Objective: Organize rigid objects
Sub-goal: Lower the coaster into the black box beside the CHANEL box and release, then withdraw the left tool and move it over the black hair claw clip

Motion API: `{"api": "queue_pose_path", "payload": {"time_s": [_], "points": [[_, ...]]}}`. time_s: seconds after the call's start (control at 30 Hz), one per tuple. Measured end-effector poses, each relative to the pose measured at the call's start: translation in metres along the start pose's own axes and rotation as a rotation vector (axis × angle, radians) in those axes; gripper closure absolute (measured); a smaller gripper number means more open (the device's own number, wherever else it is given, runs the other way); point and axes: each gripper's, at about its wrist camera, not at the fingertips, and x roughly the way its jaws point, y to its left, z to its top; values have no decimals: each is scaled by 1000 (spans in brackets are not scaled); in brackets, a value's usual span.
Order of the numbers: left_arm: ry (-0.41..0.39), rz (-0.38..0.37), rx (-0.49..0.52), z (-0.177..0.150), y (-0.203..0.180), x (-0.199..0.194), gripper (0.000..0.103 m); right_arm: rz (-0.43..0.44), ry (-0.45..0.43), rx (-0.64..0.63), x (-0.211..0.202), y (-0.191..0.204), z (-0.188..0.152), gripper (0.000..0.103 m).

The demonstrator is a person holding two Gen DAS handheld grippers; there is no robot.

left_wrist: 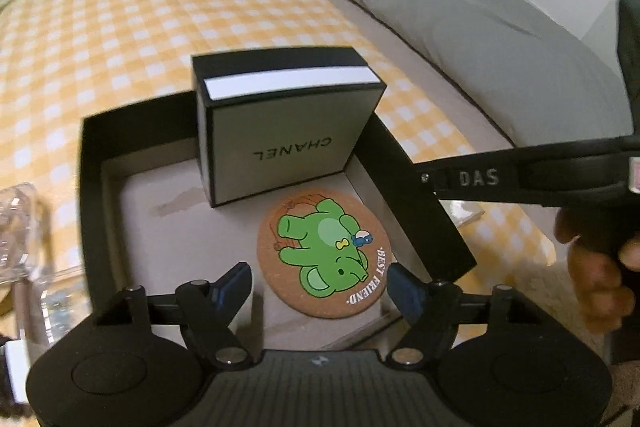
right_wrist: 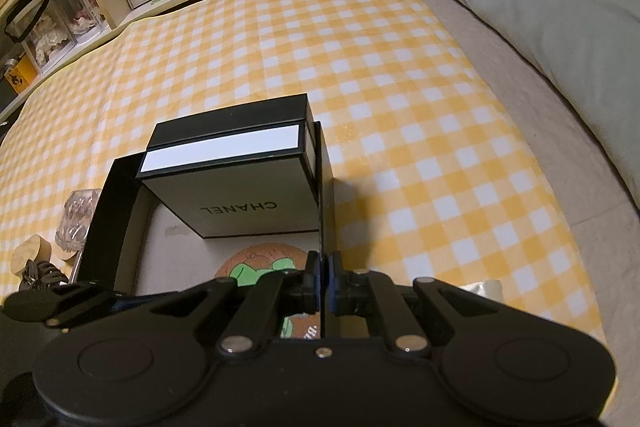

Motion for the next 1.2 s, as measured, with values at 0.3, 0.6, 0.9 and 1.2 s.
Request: {"api": "queue_pose_path", "payload": {"time_s": [0.3,0.6,0.9,1.2], "points": [[-81,38,57,-14,-11,-49,2,-2,-1,-3,-1,0,-1,98],[-164,52,101,-29,-22,-106,0,-7,-3,-11,-2,0,-1,98],[-238,139,107,-50,-7,-155,0,-13,-7,-22,-4,2,-3,99],[-338,281,58,-55,45,-199,0,-19,-6,-32,-5,4,-2,99]]}}
